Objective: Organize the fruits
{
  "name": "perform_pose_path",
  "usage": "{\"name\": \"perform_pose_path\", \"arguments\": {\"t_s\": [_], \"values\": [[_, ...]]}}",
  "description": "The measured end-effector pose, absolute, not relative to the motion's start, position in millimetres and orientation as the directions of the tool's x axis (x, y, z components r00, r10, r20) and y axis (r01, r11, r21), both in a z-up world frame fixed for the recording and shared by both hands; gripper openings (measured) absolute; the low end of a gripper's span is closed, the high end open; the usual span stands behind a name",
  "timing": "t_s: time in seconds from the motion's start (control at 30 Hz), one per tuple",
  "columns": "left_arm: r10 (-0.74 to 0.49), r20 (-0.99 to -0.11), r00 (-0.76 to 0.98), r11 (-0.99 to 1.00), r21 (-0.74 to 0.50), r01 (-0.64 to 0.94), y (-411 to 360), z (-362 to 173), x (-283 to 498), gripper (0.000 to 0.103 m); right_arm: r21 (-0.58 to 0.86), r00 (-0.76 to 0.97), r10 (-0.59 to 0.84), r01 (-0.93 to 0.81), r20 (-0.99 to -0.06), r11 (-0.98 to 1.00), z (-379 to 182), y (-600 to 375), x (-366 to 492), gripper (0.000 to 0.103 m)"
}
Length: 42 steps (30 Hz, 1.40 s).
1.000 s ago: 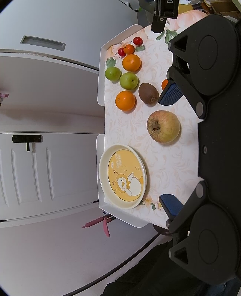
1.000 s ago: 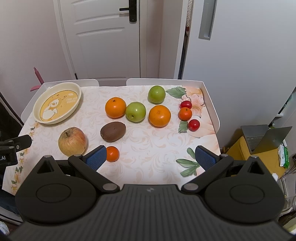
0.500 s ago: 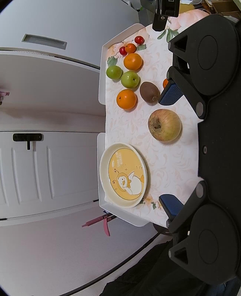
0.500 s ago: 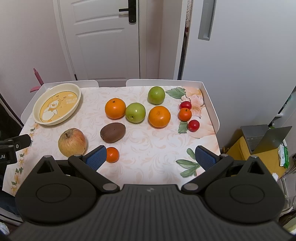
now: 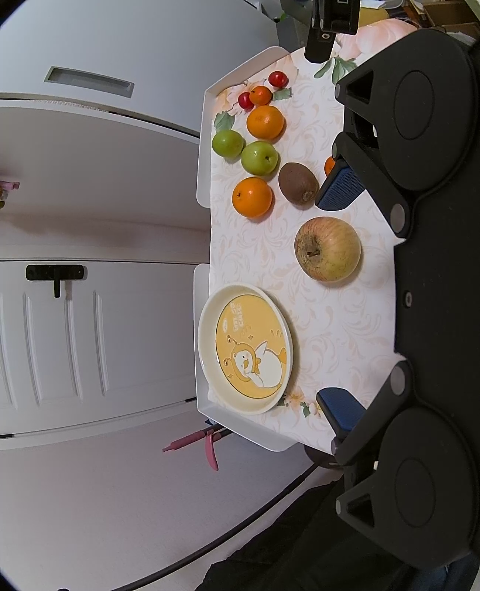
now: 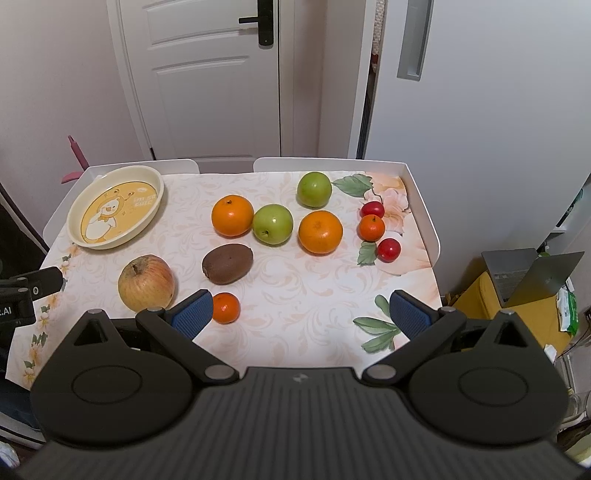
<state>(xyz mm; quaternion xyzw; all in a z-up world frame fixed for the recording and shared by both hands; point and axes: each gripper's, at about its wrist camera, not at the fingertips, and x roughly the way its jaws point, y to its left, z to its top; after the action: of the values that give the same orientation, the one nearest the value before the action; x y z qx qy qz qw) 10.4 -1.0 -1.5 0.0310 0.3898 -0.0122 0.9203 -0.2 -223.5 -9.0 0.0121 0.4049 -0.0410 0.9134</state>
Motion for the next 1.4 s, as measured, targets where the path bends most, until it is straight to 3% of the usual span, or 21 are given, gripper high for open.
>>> {"name": "perform_pose_path", "arguments": {"t_s": [0.8, 1.4], "values": [[0.008, -0.694, 0.72, 0.997, 0.062, 0.048, -8, 0, 10, 0.103, 0.003, 0.69, -0.026, 0.041, -0.723, 0.999, -8, -226, -5, 0.103], [-0.062, -0.715, 0.696, 0.985, 0.068, 0.158, -25, -56, 39, 0.103, 0.07, 0.618, 0.131, -0.122, -0.775, 0.99, -73, -235, 14, 0.103]]}}
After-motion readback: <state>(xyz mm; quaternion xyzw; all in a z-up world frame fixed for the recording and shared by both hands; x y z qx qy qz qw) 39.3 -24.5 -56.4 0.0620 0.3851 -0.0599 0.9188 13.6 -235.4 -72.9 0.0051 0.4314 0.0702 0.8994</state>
